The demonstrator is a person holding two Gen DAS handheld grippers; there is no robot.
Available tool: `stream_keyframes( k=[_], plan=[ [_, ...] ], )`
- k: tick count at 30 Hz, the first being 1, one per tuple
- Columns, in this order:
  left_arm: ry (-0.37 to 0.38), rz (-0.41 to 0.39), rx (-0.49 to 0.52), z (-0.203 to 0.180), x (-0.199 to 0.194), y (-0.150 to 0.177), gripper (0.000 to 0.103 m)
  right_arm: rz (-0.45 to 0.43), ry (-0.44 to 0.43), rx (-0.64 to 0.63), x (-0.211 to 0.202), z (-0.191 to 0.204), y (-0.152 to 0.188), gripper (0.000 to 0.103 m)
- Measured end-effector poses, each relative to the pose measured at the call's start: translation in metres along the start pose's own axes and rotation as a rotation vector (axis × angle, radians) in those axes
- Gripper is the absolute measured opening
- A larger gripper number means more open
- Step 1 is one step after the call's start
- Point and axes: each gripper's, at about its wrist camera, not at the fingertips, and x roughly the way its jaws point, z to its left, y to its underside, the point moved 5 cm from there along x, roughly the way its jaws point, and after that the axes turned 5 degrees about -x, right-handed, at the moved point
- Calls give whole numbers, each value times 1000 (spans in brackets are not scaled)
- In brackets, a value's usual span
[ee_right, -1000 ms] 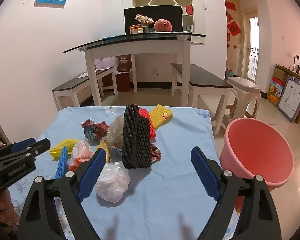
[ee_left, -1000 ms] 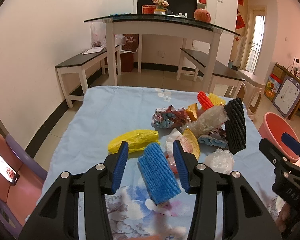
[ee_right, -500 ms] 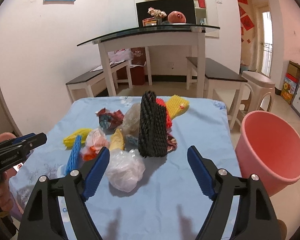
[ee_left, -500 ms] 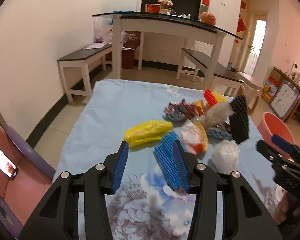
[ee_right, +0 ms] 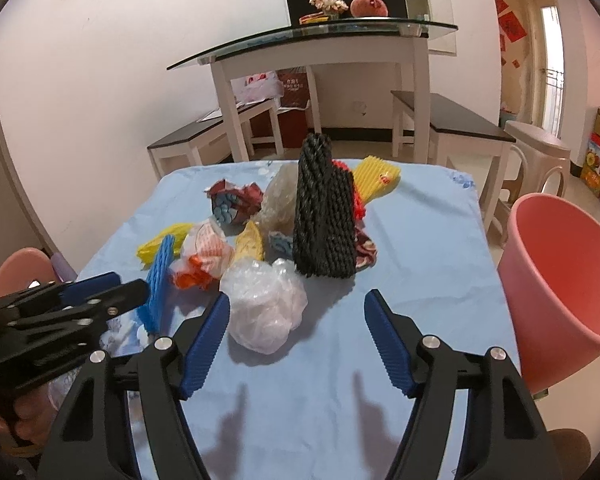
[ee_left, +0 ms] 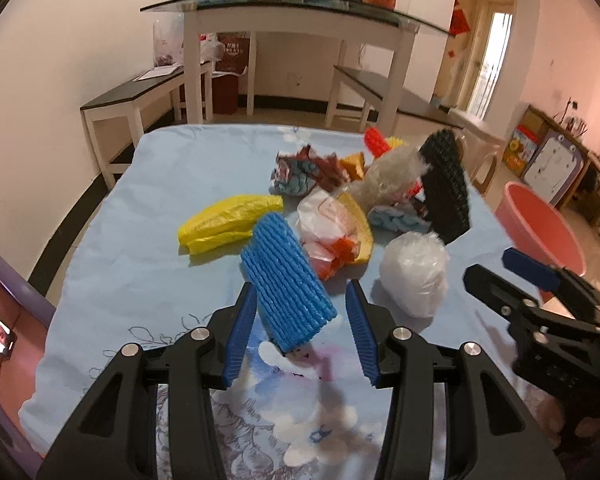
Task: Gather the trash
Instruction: 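Grasp the blue foam net with the left tool while the right tool grasps the clear plastic bag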
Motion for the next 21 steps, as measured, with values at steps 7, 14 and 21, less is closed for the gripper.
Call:
stream_keyframes(
  k=[7,14,21],
  plan=[
    [-34,31,-12,12,14,6,47,49,-72,23,15,5,-1,65],
    [-6,37,-19,23,15,7,21,116,-117,55,36,12,-3,57],
    [23,35,-45,30,10,5,8,164,-118,60,48,17,0,40]
  ],
)
